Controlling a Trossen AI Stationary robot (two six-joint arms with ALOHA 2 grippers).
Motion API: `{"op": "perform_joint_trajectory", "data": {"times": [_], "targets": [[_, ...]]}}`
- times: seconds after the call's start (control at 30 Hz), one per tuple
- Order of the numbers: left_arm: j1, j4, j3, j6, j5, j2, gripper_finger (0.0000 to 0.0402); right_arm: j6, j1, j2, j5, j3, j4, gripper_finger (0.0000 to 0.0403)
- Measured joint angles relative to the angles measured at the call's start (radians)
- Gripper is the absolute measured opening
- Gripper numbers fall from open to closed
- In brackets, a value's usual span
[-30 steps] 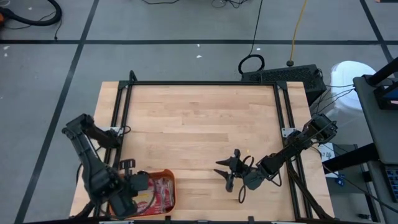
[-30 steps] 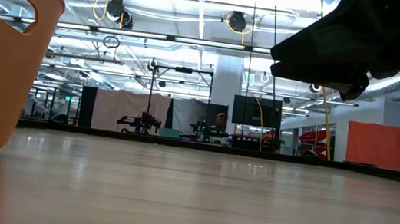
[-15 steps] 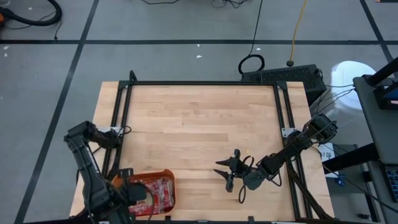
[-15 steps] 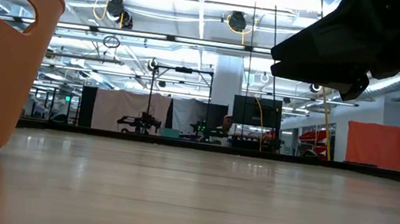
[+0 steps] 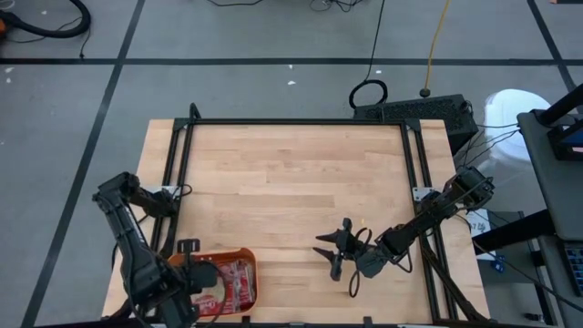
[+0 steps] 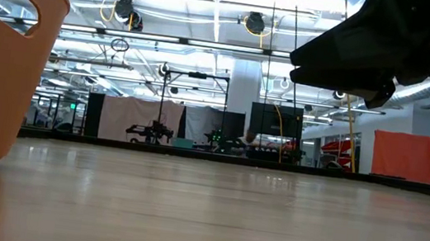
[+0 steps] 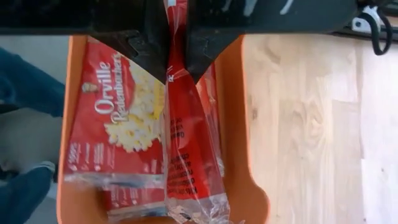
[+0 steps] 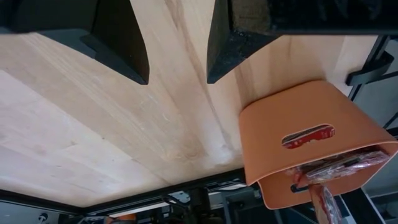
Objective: Sort popcorn bags into baskets
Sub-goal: Put the popcorn bag into the orange bin
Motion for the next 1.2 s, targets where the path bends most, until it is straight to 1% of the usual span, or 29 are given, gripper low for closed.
{"op": "perform_joint_trajectory", "data": {"times": [0.13,0.3,0.43,0.67,0.77,0.83,0.9,1.07,1.2], "targets": [[0.004,0.001,0.000,0.011,-0.009,0.001,0.0030,-0.001,-0.005,0.000,0.001,0.000,0.000,0.0153],[0.009,0.002,-0.001,0.049,0.008,-0.008,0.0025,-0.002,-0.007,0.000,0.002,0.000,0.000,0.0153],[0.040,-0.002,0.000,0.092,0.029,-0.053,0.0023,-0.005,-0.014,0.000,0.002,0.000,0.000,0.0153],[0.111,-0.002,0.000,0.184,0.015,-0.133,0.0023,-0.002,-0.036,0.000,0.001,0.000,0.000,0.0153],[0.121,0.000,0.000,0.173,0.011,-0.161,0.0023,-0.001,-0.039,0.000,0.001,0.000,0.000,0.0153],[0.108,-0.003,0.001,0.137,-0.007,-0.167,0.0023,-0.002,-0.038,0.000,0.000,0.000,-0.001,0.0153],[0.069,-0.001,0.001,0.110,-0.040,-0.159,0.0023,-0.002,-0.038,0.000,0.000,0.000,-0.004,0.0153],[-0.016,0.001,0.001,0.068,-0.085,-0.101,0.0023,-0.007,-0.039,0.000,0.000,0.000,-0.007,0.0153],[-0.049,0.001,0.001,0.049,-0.092,-0.042,0.0023,-0.021,-0.040,0.000,0.000,0.000,-0.007,0.0153]]}}
